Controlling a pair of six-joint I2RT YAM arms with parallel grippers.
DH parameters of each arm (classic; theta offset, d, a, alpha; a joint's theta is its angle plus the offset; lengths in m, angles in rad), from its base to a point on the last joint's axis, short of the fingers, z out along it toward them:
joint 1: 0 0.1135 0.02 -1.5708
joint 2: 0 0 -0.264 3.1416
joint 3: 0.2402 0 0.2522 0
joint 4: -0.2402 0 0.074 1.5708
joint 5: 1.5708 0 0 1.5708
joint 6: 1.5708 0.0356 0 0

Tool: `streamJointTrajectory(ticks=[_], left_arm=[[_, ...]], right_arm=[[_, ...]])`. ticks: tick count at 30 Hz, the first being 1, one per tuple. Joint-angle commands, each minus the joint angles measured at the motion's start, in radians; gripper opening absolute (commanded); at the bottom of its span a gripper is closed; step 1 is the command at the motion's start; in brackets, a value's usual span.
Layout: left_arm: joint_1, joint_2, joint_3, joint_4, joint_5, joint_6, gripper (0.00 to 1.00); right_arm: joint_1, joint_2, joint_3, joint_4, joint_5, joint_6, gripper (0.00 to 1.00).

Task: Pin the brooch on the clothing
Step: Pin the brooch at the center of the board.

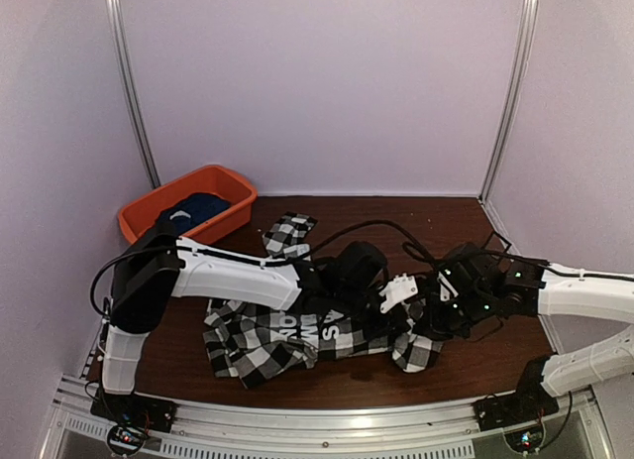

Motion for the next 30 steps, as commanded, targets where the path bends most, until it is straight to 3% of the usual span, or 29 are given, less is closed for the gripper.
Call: streamJointTrajectory(ticks=[1,8,15,23,30], left_arm=[[-0.006,-0.013,-0.039,-0.043,-0.067,-0.015,0.34],[-0.002,-0.033,-0.051,-0.046,-0.109,-0.022,0.51],[-0.001,-0.043,-0.059,-0.029,-0.041,-0.029,0.68],[-0.001,-0.011,-0.034,-0.055,-0.019,-0.028,0.62],[0.012,-0.013,-0.018,-0.070,-0.042,-0.040,0.71]], right_arm=[[-0.010,-0.044,0.010,0.039,0.005,-0.027,0.00],[-0.011,-0.041,0.002,0.010,0.001,-0.040,0.00],[-0.011,-0.033,-0.002,-0.021,0.030,-0.047,0.00],[-0.011,-0.054,0.004,-0.018,0.025,-0.046,0.00],[-0.011,-0.051,0.010,0.001,0.011,-0.052,0.00]])
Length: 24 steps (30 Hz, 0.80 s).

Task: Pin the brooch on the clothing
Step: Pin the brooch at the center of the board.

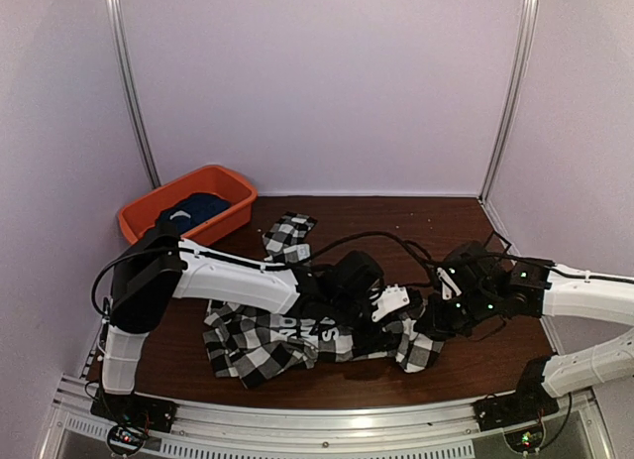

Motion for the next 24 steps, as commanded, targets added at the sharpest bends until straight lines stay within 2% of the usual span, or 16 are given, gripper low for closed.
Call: streamJointTrajectory(ticks=[1,3,7,12,24], left_arm=[[0.012,-0.008,0.036,-0.016,-0.009,-0.014,0.74],[0.016,-0.016,0.037,-0.022,-0.011,-0.019,0.79],[0.017,-0.055,0.010,-0.036,-0.021,-0.023,0.97],[0.024,-0.093,-0.008,-0.060,-0.028,-0.024,0.98],[0.041,-0.113,0.062,-0.134,-0.035,-0.014,0.98]], right_arm=[[-0.005,-0.013,0.012,0.014,0.006,-0.007,0.00],[-0.004,-0.007,0.010,0.019,0.003,0.005,0.00],[0.005,0.013,0.004,0.039,-0.007,0.026,0.00],[0.026,0.028,-0.023,0.069,-0.013,0.048,0.00],[0.049,0.087,-0.026,0.121,-0.022,0.069,0.00]])
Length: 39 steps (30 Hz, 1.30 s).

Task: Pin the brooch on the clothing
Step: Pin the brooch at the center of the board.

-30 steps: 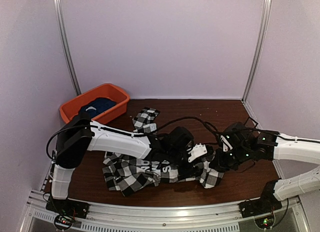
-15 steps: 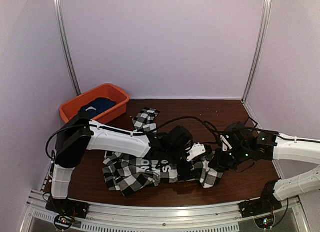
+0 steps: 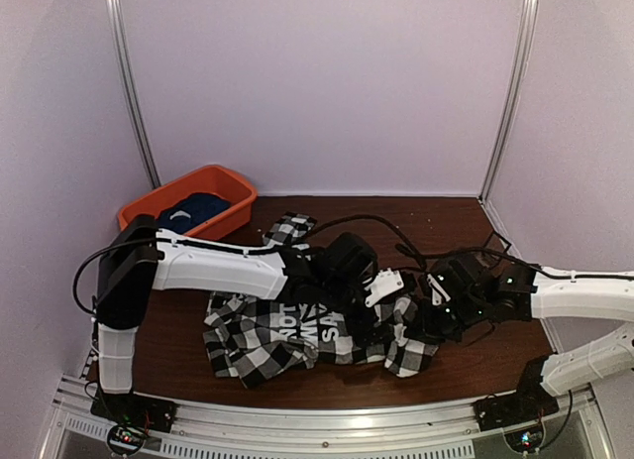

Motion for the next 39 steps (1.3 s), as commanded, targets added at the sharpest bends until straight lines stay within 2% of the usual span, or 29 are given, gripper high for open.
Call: streamJointTrajectory(ticks=[1,16,30,39], left_arm=[[0.016,-0.034,0.052,-0.026,-0.009,0.003,0.98],[0.027,-0.070,0.045,-0.046,-0.039,0.007,0.98],[0.042,-0.104,-0.024,0.028,-0.049,-0.008,0.98],[0.042,-0.106,-0.031,0.092,0.009,0.016,0.98]], right_arm=[[0.013,0.022,-0.002,0.029,0.000,0.016,0.00],[0.037,0.026,-0.013,0.055,0.018,0.057,0.00],[0.050,0.034,-0.003,0.082,0.029,0.063,0.00],[0.063,0.006,0.009,0.046,0.064,0.042,0.00]])
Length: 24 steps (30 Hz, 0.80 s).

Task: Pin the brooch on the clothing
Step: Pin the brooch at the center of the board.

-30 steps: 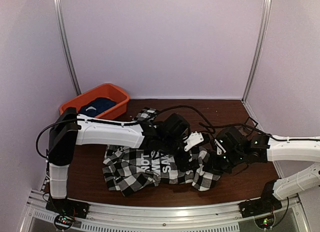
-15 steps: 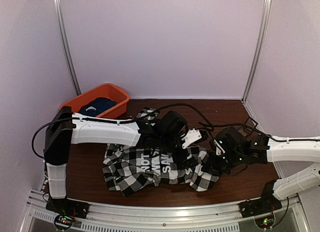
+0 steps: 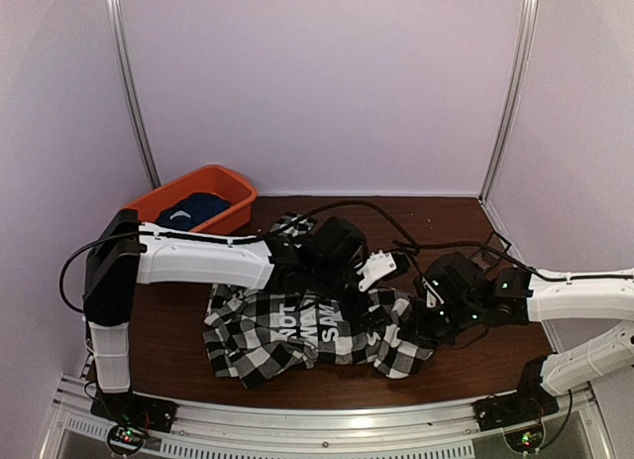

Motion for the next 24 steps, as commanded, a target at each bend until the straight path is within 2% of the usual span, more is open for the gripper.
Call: streamJointTrajectory(ticks=[1,9,13,24], left_arm=[[0.008,-0.040,-0.016,0.091,0.052,0.022,0.98],[0.007,-0.049,-0.056,0.152,0.071,0.030,0.98],[0.007,-0.068,-0.124,0.220,0.111,0.017,0.98],[-0.014,-0.084,-0.127,0.190,0.172,0.083,0.98]], right_arm=[[0.013,-0.023,0.014,-0.021,0.042,-0.028,0.00],[0.019,-0.037,-0.012,0.002,0.046,-0.053,0.00],[0.022,-0.044,-0.035,0.004,0.045,-0.056,0.00],[0.023,-0.133,-0.051,-0.031,0.051,-0.047,0.00]])
